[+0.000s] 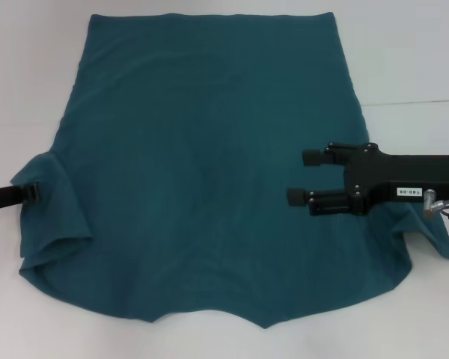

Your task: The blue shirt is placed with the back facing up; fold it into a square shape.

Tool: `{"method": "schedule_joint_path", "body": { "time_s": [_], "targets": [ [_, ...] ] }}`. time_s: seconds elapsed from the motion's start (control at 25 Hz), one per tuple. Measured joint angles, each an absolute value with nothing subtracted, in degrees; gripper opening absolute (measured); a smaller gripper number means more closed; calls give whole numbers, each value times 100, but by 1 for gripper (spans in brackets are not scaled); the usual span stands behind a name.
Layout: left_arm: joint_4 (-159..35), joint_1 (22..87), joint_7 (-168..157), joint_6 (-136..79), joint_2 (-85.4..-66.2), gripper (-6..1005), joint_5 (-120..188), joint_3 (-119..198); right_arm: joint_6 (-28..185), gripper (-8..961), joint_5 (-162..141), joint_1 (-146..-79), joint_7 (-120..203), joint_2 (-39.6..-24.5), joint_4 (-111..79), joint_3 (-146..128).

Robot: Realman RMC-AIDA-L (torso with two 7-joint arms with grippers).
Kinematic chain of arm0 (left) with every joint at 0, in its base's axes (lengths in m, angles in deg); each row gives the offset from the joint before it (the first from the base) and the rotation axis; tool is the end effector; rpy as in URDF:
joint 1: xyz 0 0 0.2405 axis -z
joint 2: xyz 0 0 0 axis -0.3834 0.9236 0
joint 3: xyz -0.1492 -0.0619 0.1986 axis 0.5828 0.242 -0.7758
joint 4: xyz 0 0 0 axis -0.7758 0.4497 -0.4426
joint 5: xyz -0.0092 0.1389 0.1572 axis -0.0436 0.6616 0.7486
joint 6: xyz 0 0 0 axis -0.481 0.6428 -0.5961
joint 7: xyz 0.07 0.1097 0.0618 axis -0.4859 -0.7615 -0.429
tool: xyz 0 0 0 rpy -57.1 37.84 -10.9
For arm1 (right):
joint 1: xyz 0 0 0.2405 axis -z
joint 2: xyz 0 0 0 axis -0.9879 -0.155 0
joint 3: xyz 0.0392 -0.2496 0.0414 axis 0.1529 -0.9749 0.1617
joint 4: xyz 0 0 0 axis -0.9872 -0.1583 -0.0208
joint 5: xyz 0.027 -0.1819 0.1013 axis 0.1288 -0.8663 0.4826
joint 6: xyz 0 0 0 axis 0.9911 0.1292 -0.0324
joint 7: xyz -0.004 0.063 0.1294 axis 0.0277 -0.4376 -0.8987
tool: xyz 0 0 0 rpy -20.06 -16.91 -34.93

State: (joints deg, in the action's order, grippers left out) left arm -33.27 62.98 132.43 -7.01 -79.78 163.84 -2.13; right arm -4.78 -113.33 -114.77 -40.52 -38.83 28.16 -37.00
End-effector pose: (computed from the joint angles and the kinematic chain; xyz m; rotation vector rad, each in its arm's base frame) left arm -0.3244 0.4316 0.0077 -1.7463 -1.3479 -0.1716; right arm 0.2325 0.3562 0.0336 -2.6984 0.5049 0.6794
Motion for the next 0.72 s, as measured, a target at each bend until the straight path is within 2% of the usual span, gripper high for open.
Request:
{"method": "schedule_joint_path", "body": {
  "time_s": [0.4, 0.72],
  "targets": [
    [-2546, 6319, 12870, -205, -8021, 50, 15567, -256, -503, 908, -11153, -11369, -3980, -3883, 2807, -3672],
    [-2084, 6417, 12848, 72, -8281, 49, 15563, -760, -536, 907, -11059, -11282, -3966, -3883, 2807, -3671]
  ]
}}
